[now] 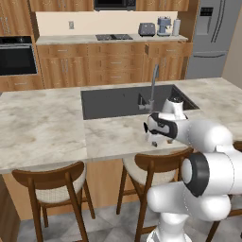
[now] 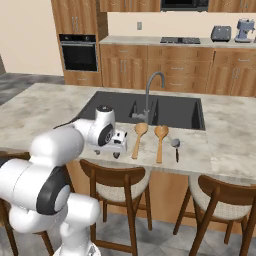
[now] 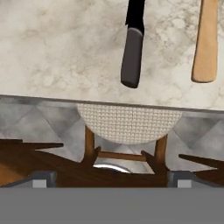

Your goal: Pick up the metallic utensils from the counter and place them in the open drawer. Make sure not to pick up any wooden utensils.

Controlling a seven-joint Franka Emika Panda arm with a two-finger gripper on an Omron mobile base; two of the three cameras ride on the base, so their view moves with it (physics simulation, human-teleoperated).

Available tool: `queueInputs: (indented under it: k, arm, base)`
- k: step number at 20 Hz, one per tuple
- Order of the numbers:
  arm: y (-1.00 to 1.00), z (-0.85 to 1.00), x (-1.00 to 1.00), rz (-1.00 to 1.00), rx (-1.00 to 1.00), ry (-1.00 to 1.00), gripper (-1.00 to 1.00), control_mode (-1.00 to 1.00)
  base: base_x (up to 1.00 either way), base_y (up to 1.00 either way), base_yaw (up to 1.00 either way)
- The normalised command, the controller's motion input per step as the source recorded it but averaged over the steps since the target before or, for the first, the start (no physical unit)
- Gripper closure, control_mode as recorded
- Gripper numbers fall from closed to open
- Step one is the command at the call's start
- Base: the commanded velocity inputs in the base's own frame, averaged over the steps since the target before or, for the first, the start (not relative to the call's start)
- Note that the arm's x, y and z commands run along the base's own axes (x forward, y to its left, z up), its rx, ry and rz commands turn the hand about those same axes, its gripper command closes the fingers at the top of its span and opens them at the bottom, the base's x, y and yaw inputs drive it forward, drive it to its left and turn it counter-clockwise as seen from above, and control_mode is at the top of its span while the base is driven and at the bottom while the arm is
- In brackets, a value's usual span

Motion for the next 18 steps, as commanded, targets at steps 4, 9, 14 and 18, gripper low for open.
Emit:
queueInputs:
  k: [4,9,14,18]
  arm:
    - [0.0,-0.23,0.41,0.0,0.0,0.0,-1.0,-1.0]
    - [0.0,-0.05,0.49,0.0,0.0,0.01,-1.0,-1.0]
    - [0.0,-0.14,0.59,0.0,0.0,0.02,-1.0,-1.0]
    - [0.0,-0.34,0.51,0.0,0.0,0.0,-1.0,-1.0]
  base:
    - [0.0,0.0,0.0]
    - [0.0,0.0,0.0]
    - [0.0,0.0,0.0]
    - [0.0,0.0,0.0]
